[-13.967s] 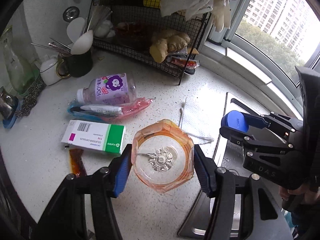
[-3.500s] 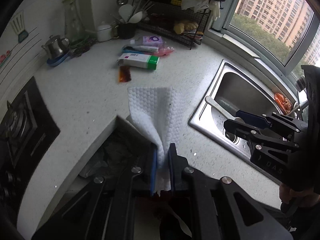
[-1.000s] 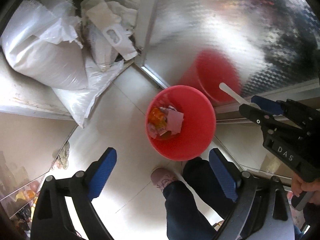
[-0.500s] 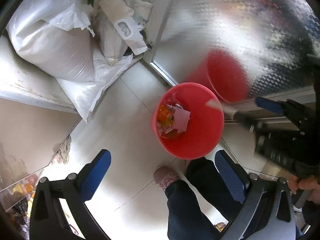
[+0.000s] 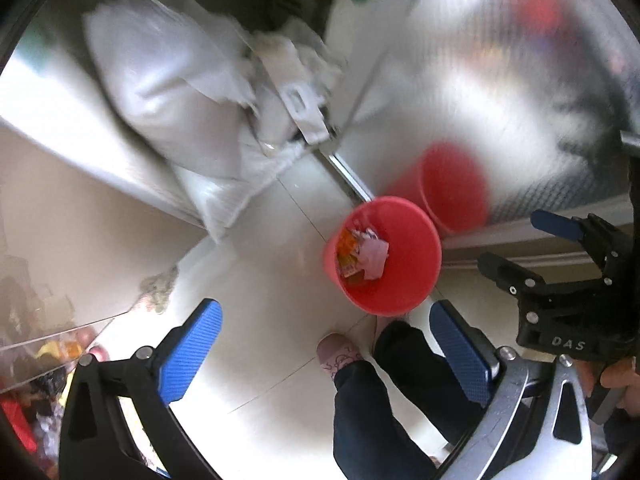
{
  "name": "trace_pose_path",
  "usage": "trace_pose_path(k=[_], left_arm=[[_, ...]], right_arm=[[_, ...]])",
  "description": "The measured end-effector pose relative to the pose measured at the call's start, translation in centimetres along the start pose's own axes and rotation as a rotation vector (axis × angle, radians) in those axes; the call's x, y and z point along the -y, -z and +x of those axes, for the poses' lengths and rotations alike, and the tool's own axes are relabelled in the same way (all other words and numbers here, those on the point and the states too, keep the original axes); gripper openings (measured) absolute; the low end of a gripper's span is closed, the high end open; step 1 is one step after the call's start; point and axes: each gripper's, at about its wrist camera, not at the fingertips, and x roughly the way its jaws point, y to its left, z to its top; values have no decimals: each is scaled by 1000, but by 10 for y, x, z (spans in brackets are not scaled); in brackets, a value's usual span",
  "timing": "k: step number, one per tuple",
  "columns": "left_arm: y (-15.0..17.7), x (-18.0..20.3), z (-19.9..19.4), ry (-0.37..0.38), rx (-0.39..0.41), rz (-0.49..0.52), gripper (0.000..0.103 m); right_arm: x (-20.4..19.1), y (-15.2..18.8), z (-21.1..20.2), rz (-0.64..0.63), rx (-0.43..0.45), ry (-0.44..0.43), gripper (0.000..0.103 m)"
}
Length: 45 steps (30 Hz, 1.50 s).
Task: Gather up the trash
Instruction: 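Raise both tools back up to the counter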
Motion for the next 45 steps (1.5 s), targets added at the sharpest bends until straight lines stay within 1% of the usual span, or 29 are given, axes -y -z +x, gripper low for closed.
trace_pose_path(k=[2, 4, 7, 10, 15, 17, 20, 22, 24, 29, 31, 35, 39, 40, 42, 45], left_arm=[[-1, -3, -39, -20, 26, -12, 103], [-4, -4, -77, -36, 54, -23, 103], [-9, -3, -136, -48, 105, -38, 103], [-20, 7, -195, -42, 158, -35, 103], [-42, 32, -268, -33, 242, 7, 103], [-54, 43, -293, -24, 274, 22, 103], [-76, 61, -320, 1, 313, 39, 103], [-91, 74, -334, 16, 337, 47, 103], [-109, 87, -349, 14, 366, 62, 103], [-152, 120, -371, -21, 439, 124, 103], [-170, 132, -375, -35, 455, 147, 103], [-204, 153, -380, -41, 464, 201, 103], [-244, 165, -380, -48, 472, 266, 103], [-253, 167, -378, -49, 472, 277, 103], [-281, 167, -372, -45, 466, 302, 103], [-326, 164, -359, -25, 440, 350, 103]], right_arm=[[-10, -8, -35, -23, 32, -13, 99], [-18, -16, -72, -51, 64, -37, 102], [-30, -26, -127, -94, 106, -49, 102], [-34, -35, -181, -113, 148, -48, 102], [-18, -58, -269, -97, 224, -45, 102], [-10, -68, -294, -91, 257, -37, 102], [11, -84, -329, -82, 314, -21, 102], [25, -92, -344, -64, 346, -15, 102], [41, -101, -357, -46, 372, -9, 103], [74, -125, -383, -17, 441, 7, 103], [84, -133, -389, -9, 459, 26, 103], [98, -160, -398, -4, 470, 44, 103], [115, -187, -399, 7, 484, 59, 103], [119, -194, -399, 4, 502, 67, 103], [127, -209, -398, 7, 511, 70, 103], [142, -241, -381, 40, 495, 60, 103]])
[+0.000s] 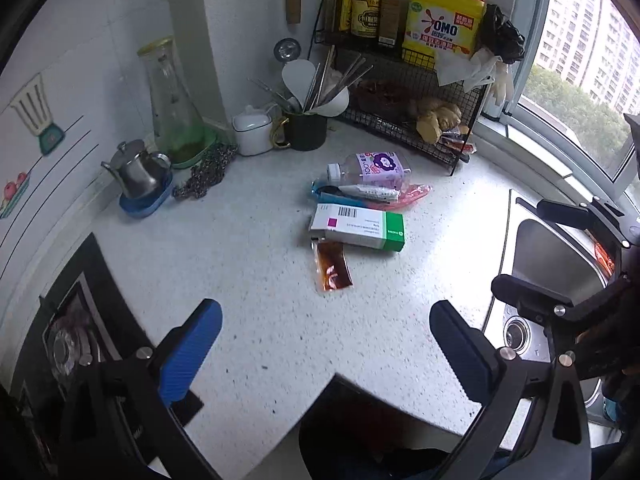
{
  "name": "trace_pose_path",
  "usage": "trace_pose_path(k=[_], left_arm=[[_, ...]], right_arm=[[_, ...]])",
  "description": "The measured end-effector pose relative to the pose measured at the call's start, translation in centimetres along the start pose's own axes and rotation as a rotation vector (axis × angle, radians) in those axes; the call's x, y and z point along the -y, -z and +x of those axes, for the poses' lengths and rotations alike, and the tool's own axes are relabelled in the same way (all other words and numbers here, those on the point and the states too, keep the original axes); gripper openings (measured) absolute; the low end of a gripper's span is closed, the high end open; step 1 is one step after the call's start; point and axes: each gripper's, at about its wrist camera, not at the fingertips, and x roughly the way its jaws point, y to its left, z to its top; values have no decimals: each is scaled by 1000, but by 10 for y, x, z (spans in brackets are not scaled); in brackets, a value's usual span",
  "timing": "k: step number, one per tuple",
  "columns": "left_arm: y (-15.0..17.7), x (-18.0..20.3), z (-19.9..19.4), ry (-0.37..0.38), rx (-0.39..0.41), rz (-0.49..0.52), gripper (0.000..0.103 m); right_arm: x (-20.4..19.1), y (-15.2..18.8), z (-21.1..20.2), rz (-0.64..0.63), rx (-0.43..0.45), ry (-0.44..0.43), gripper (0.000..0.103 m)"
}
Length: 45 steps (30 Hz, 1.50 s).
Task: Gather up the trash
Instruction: 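Grasp the white Celecoxib capsules box with the right tool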
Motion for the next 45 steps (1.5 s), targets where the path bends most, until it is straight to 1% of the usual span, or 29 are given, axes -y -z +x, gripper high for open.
trace_pose_path(k=[4, 7, 12, 14, 17, 23, 27, 30, 31, 32, 33, 34, 35, 38, 40, 42, 45], left_arm=[[-40, -25, 52, 35, -62, 79, 103], [-56, -39, 88, 83, -121, 110, 103], [-61, -55, 147, 125, -221, 121, 103], [-60, -60, 164, 153, -249, 108, 103], [-58, -64, 183, 171, -280, 93, 103], [-56, -69, 203, 181, -315, 78, 103], [-57, -73, 210, 177, -324, 62, 103], [-55, -76, 214, 177, -332, 51, 103], [-55, -76, 215, 175, -335, 50, 103], [-54, -76, 216, 174, -338, 49, 103], [-54, -77, 217, 173, -341, 46, 103], [-54, -76, 217, 174, -344, 44, 103], [-53, -76, 218, 179, -346, 42, 103], [-52, -71, 219, 190, -357, 45, 103], [-51, -68, 220, 191, -366, 44, 103], [-49, -65, 219, 188, -370, 32, 103], [-48, -60, 215, 193, -371, 14, 103]], right_arm=[[17, -24, 45, 57, -47, -18, 103], [25, -34, 84, 67, -112, -34, 103], [28, -41, 139, 33, -210, -76, 103], [26, -42, 153, -3, -245, -95, 103], [21, -44, 174, -63, -290, -106, 103], [23, -52, 199, -103, -355, -151, 103], [24, -56, 209, -109, -371, -168, 103], [25, -56, 217, -112, -399, -206, 102], [26, -56, 222, -113, -402, -206, 99], [26, -56, 222, -117, -404, -209, 90], [25, -55, 222, -120, -409, -214, 86], [23, -54, 223, -124, -416, -216, 77], [22, -53, 223, -128, -419, -217, 76], [17, -46, 217, -144, -413, -223, 68], [13, -44, 210, -156, -403, -212, 67], [16, -41, 207, -136, -398, -212, 66], [21, -38, 185, -71, -359, -197, 66]])
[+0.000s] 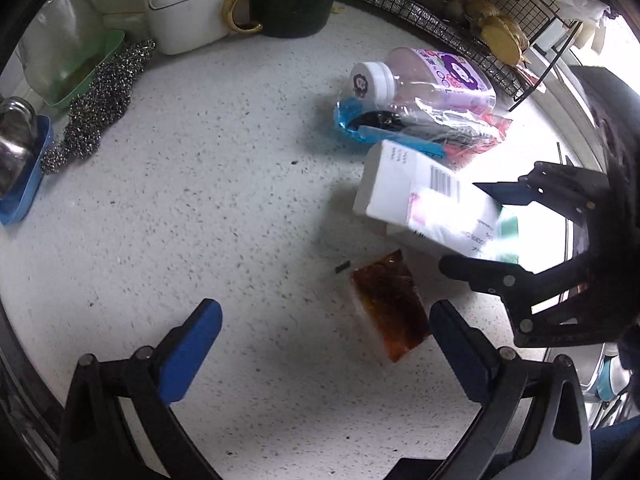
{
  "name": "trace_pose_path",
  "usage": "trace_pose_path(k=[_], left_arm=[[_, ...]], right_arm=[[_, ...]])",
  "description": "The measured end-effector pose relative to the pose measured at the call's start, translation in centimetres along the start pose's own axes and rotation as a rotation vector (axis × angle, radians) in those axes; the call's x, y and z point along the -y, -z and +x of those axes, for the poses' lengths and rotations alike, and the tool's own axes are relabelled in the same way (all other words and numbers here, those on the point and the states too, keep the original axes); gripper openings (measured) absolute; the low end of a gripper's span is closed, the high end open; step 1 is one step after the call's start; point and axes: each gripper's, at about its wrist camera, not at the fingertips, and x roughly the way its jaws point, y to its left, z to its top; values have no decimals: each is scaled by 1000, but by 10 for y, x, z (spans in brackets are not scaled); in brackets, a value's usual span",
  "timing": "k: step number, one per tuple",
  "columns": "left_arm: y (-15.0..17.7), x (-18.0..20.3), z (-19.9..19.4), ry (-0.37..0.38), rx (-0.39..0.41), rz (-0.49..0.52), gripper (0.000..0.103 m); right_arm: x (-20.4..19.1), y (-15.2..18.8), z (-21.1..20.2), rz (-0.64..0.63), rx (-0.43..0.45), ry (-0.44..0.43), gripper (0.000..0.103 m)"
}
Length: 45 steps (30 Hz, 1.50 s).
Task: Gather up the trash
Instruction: 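Grasp the white Celecoxib capsules box with the right tool, then grasp the brown sauce packet with the left tool while the right tool holds the box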
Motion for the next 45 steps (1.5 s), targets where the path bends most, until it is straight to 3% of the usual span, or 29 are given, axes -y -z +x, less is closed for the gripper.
trace_pose_path(k=[10, 16, 19, 23, 25, 28, 30, 34, 39, 45], left_arm=[[2, 29, 19, -61, -19, -78, 103], [3, 37, 32, -103, -17, -169, 101], [4, 42, 40, -120, -33, -177, 87], [0, 48, 43, -146, -28, -180, 82], [1, 52, 44, -165, -32, -169, 75], [2, 64, 45, -191, -30, -140, 56], [6, 73, 41, -191, -23, -129, 34], [16, 77, 34, -148, -14, -120, 17], [46, 71, 12, -56, -7, -127, 10], [78, 101, -26, -76, 50, -93, 10]], right_arm=[[34, 48, -59, 319, 110, 120, 65], [39, 68, -63, 377, 114, 148, 65], [42, 78, -61, 384, 113, 153, 65], [42, 88, -60, 402, 117, 141, 65], [43, 91, -61, 406, 116, 140, 65], [36, 86, -50, 418, 113, 140, 65], [35, 88, -47, 418, 106, 149, 65], [27, 92, -36, 427, 91, 166, 65], [17, 100, -43, 428, 99, 192, 65], [3, 120, -66, 420, 151, 201, 65]])
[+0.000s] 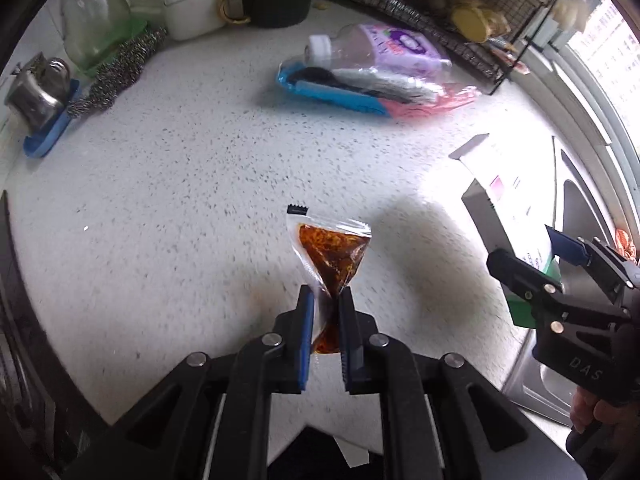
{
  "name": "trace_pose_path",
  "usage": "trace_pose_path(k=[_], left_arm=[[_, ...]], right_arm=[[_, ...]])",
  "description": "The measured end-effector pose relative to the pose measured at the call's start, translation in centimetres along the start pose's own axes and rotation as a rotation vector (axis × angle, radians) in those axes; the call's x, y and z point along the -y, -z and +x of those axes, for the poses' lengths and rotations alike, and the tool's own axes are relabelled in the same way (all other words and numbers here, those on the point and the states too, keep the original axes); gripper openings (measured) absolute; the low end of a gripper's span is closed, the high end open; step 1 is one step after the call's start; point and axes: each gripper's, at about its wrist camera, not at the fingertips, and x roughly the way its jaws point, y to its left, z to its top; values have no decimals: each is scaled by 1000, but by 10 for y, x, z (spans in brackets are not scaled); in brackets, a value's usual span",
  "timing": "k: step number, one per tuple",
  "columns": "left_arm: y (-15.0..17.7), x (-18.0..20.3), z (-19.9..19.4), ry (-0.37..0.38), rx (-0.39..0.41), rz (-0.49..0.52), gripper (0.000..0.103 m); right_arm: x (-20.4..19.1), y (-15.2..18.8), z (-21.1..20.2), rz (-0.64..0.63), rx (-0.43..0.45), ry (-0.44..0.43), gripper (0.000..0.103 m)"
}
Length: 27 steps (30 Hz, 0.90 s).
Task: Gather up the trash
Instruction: 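Grasp the brown sauce packet with the left tool while the right tool holds the box, then lower both tools with the packet and box down to the red bucket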
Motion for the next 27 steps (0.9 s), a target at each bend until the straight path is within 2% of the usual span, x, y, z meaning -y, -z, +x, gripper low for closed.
trace_pose_path(k=[8, 14, 18, 27], left_arm=[[63, 38, -75, -33, 110, -65, 10], [117, 56, -114, -10, 163, -122, 10], [146, 55, -128, -4, 187, -153, 10], [226, 38, -139, 6, 172, -211, 10]], right_arm=[[6, 42, -68, -82, 75, -64, 65], [-10, 65, -113, -203, 106, -76, 65], [-20, 84, -125, -234, 104, -86, 65], [-63, 140, -129, -275, 82, -134, 65]])
